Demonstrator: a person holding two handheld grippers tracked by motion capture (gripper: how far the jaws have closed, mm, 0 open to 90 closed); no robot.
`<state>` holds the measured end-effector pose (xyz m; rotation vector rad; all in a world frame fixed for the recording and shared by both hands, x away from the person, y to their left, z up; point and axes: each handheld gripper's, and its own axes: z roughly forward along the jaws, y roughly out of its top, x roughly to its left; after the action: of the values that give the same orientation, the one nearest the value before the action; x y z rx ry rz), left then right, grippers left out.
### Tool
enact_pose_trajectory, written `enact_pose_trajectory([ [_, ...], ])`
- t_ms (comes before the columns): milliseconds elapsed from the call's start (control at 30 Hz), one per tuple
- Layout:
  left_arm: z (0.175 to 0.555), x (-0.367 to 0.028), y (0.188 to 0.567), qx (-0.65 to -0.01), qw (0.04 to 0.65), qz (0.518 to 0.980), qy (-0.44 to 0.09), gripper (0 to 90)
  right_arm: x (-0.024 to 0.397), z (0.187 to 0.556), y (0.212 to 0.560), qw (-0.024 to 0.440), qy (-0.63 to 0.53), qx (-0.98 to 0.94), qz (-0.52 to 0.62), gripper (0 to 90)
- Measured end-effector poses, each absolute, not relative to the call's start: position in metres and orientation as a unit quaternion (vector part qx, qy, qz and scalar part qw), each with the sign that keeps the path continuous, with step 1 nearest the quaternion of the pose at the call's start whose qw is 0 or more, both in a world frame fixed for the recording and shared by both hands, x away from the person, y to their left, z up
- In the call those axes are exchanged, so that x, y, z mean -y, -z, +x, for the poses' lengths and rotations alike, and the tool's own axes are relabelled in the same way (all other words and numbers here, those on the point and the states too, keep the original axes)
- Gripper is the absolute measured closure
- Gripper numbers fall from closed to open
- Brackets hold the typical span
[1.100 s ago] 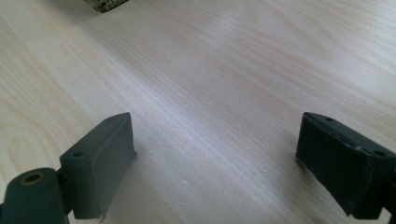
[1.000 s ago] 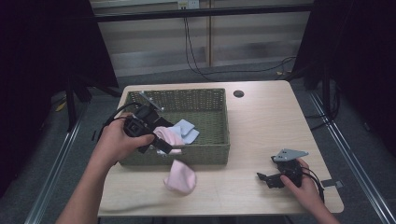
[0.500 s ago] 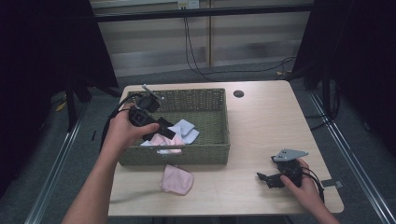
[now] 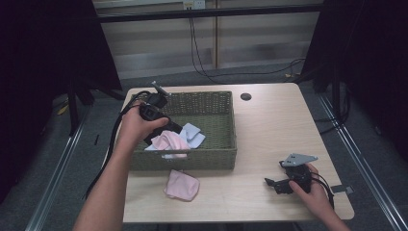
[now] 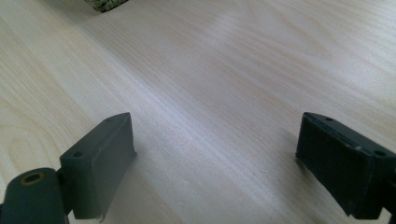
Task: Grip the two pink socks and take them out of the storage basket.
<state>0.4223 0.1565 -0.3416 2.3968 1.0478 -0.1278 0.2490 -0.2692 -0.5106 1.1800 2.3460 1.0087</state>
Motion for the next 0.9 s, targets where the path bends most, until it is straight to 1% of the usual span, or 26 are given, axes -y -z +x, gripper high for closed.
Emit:
enact_pose_trajectory([
  [333, 0.442, -0.159, 0.371, -0.415, 0.242, 0.876, 0.040, 38.9, 0.269, 0.249, 0.511, 0.164, -0.354, -0.823, 0.414, 10.6],
  [633, 0.452, -0.168, 0.400, -0.438, 0.208, 0.874, 0.034, 38.4, 0.269, 0.249, 0.511, 0.164, -0.354, -0.823, 0.414, 10.6],
  [900, 0.455, -0.172, 0.421, -0.450, 0.188, 0.872, 0.044, 40.1, 0.269, 0.249, 0.511, 0.163, -0.354, -0.823, 0.414, 10.6],
])
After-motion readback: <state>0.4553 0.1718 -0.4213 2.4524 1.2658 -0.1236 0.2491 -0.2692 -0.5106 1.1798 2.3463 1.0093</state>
